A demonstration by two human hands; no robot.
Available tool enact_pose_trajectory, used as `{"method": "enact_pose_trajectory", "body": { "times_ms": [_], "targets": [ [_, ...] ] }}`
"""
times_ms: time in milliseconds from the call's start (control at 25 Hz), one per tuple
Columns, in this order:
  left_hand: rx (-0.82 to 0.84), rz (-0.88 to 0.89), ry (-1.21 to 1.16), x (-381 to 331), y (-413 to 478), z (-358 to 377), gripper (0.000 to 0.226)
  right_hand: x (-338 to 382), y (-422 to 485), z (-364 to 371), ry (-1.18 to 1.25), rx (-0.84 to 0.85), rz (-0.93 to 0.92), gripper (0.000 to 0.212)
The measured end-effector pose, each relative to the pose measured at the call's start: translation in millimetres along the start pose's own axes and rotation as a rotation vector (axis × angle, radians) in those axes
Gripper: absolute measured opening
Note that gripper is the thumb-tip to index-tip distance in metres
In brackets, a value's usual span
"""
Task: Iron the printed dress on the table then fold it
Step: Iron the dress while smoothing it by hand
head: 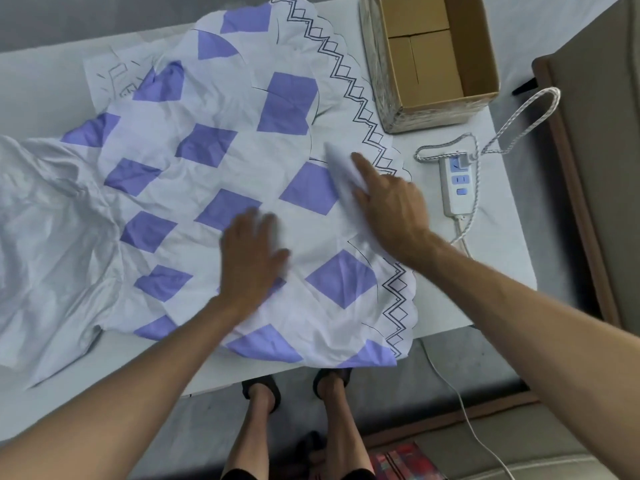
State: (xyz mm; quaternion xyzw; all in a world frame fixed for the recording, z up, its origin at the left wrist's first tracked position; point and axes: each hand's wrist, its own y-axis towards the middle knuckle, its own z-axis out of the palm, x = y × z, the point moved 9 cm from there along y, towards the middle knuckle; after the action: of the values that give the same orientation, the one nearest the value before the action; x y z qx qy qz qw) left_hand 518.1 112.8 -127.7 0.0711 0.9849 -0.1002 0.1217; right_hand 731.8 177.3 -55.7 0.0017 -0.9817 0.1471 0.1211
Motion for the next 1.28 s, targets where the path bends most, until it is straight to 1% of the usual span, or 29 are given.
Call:
{"method": "enact_pose_trajectory", "body": {
  "times_ms": [40, 80, 160, 240, 400, 560, 640, 720, 800, 840, 920, 960, 1000, 1080, 1160, 1240, 1280],
  "targets": [
    [0.020, -0.113, 0.089, 27, 5, 3, 0.061, 21, -10, 10, 0.018, 0.023, -0.037, 0.052],
    [0.069, -0.168, 0.131, 47, 6, 12, 0.066, 43, -19, 24, 0.019, 0.055, -0.082, 0.053],
    [0.153, -0.147, 0.142, 64, 4, 35, 0.068, 78, -35, 54, -0.007, 0.109, -0.178, 0.054],
    [0.185, -0.119, 0.143, 66, 1, 50, 0.072, 86, -42, 75, -0.041, 0.139, -0.214, 0.053],
    [0.185, -0.129, 0.155, 67, 3, 58, 0.077, 42, -34, 71, -0.084, 0.076, -0.109, 0.052],
    [0.200, -0.126, 0.135, 66, 4, 57, 0.079, -23, -36, 54, -0.034, 0.050, 0.052, 0.053],
    [0.236, -0.152, 0.111, 67, 4, 58, 0.079, -52, -39, 47, -0.022, 0.015, 0.130, 0.054],
    [0.263, -0.156, 0.100, 66, 3, 56, 0.079, -67, -43, 41, -0.013, -0.004, 0.163, 0.052],
    [0.264, -0.137, 0.057, 65, 3, 46, 0.077, -65, -47, 34, 0.000, -0.022, 0.166, 0.051],
    [0.236, -0.133, 0.005, 66, 2, 37, 0.074, -56, -50, 29, 0.014, -0.035, 0.160, 0.051],
    [0.114, -0.118, -0.056, 74, -11, 14, 0.061, -19, -57, 24, 0.033, -0.036, 0.093, 0.052],
    [0.065, -0.106, -0.030, 79, -23, 7, 0.056, 8, -61, 28, 0.042, -0.021, 0.036, 0.052],
    [0.053, -0.096, 0.009, 86, -36, 5, 0.054, 37, -65, 38, 0.055, 0.002, -0.021, 0.053],
    [0.108, -0.116, 0.055, 101, -57, 17, 0.059, 93, -76, 66, 0.027, 0.040, -0.129, 0.055],
    [0.172, -0.133, 0.087, 111, -65, 33, 0.069, 129, -86, 90, -0.027, 0.042, -0.201, 0.065],
    [0.214, -0.132, 0.130, 113, -63, 45, 0.073, 136, -89, 110, -0.124, 0.045, -0.221, 0.077],
    [0.223, -0.136, 0.142, 114, -62, 48, 0.074, 131, -90, 113, -0.140, 0.033, -0.213, 0.078]
  ]
}}
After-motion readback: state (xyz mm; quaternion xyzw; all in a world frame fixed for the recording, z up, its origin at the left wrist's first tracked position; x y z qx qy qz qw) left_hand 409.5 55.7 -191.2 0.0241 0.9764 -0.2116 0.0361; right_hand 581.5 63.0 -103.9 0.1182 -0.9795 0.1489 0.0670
